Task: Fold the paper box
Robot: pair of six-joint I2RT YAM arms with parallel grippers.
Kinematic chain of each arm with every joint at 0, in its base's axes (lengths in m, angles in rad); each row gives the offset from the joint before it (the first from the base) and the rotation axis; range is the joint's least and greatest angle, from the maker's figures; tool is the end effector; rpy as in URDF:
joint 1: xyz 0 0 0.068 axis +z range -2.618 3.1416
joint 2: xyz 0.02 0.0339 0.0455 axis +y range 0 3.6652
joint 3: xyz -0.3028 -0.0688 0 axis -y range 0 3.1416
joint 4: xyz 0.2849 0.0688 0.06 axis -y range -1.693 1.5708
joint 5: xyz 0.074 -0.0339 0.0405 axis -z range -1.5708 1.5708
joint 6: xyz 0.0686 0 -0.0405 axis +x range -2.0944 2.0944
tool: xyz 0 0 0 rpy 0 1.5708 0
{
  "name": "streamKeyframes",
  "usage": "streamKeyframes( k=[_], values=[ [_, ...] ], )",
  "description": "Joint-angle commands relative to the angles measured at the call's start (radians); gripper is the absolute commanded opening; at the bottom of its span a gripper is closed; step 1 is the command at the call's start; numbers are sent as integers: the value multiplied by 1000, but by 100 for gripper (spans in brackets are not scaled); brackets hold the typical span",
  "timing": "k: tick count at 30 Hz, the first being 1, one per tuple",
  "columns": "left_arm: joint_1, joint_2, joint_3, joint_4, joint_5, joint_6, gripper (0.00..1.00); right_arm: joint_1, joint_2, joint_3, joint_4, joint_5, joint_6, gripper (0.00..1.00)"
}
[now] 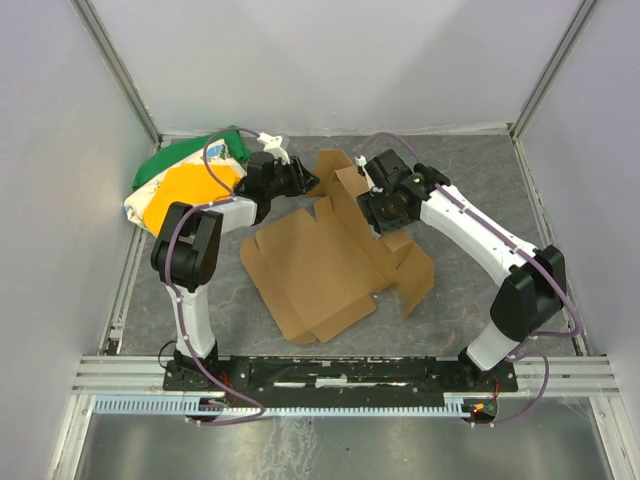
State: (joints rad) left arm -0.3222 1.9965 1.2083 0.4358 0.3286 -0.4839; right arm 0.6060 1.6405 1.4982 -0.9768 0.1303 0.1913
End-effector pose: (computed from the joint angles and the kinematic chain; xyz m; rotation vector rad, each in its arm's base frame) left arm 0.4852 -0.1853 0.1816 0.0686 1.9977 -0.8462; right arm 0.3286 0.2169 0.3068 -0.5114 2.6258 0.0777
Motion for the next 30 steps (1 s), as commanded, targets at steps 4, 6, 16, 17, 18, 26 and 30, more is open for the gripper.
streamKeyframes(
  k=[4, 6, 16, 17, 18, 26, 30],
  values=[
    [0, 36, 81, 80, 65, -4, 42, -6, 9, -37, -34, -88, 10, 37],
    [-1, 28, 81, 78, 70, -7, 32, -5, 8, -35, -36, -90, 11, 37],
    [0, 28, 82, 54, 57, 8, 39, -6, 13, -27, -37, -108, 14, 37],
    [1, 29, 83, 53, 57, 6, 37, -6, 14, -27, -38, -107, 14, 37],
    [0, 28, 81, 51, 56, 4, 33, -5, 12, -27, -40, -105, 15, 37],
    [-1, -63, -42, 84, 40, -6, 13, -6, 27, -25, -46, -87, 23, 37],
    [-4, -114, -122, 129, 41, -36, 11, -5, 33, -18, -47, -84, 28, 36]
  ],
)
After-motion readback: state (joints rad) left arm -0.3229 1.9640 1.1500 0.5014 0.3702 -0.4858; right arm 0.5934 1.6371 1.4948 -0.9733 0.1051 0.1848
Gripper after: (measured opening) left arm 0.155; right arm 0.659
